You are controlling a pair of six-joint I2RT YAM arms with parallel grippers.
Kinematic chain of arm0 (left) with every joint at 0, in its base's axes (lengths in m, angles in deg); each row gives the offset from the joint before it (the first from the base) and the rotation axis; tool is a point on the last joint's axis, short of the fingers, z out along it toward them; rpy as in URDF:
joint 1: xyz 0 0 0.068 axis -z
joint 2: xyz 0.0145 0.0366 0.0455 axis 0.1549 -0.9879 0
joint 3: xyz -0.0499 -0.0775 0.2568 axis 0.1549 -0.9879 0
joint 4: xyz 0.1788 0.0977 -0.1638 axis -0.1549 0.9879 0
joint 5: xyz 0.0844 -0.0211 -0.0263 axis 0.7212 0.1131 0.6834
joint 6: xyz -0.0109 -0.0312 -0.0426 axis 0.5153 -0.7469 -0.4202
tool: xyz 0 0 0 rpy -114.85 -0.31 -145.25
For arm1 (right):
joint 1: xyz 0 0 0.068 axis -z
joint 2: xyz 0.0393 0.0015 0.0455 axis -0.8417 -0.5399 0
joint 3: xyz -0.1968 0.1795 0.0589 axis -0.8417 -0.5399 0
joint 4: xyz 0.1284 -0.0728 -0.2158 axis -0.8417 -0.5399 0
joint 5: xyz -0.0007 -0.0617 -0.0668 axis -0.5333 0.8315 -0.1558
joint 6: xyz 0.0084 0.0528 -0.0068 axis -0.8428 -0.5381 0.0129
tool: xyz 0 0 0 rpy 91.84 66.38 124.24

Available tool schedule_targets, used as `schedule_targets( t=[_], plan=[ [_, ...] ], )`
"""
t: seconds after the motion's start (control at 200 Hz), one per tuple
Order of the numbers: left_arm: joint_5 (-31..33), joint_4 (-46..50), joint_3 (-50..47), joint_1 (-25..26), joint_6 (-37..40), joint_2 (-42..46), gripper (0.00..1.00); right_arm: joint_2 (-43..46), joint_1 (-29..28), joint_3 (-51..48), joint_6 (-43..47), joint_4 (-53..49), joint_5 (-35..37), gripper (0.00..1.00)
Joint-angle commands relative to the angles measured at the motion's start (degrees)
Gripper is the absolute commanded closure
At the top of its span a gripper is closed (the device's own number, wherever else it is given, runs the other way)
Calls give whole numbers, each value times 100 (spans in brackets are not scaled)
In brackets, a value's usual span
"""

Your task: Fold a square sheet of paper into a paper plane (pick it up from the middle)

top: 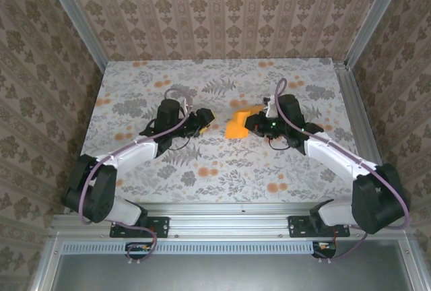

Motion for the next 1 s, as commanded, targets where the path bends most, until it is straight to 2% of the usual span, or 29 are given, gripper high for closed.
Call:
schedule_targets(
  t=[0.0, 0.105, 0.155, 0.24, 0.315, 0.43, 0.57, 0.685, 0.815, 0.995],
  plan=[
    [-130, 726, 269, -152, 582, 261, 39, 97, -25, 528, 1752, -2922, 1924, 92],
    [-280, 975, 382, -254, 737, 290, 37, -104, -305, 1054, 2210, -3827, 3470, 94],
    [-337, 1110, 445, -256, 834, 288, 36, -328, -547, 1361, 2339, -4289, 4367, 94],
    [-442, 1385, 606, -475, 1023, 288, 33, -903, -892, 1784, 2406, -4813, 5414, 94],
    [-552, 1574, 707, -542, 1161, 270, 32, -1262, -1182, 2039, 2348, -5040, 5922, 93],
    [-655, 1821, 740, -687, 1300, 322, 31, -1901, -1578, 2434, 2248, -5270, 6262, 92],
    [-665, 2363, 766, -860, 1632, 501, 30, -2726, -1957, 2829, 2089, -5333, 5931, 87],
    [-691, 2707, 652, -1085, 1798, 718, 28, -3152, -2171, 2912, 2022, -4904, 5022, 82],
    [-906, 2831, 446, -1288, 1870, 926, 28, -3232, -2236, 2752, 1808, -4116, 3805, 74],
    [-1084, 2798, 253, -1334, 1877, 991, 27, -3131, -2154, 2496, 1523, -3171, 2695, 60]
  ],
)
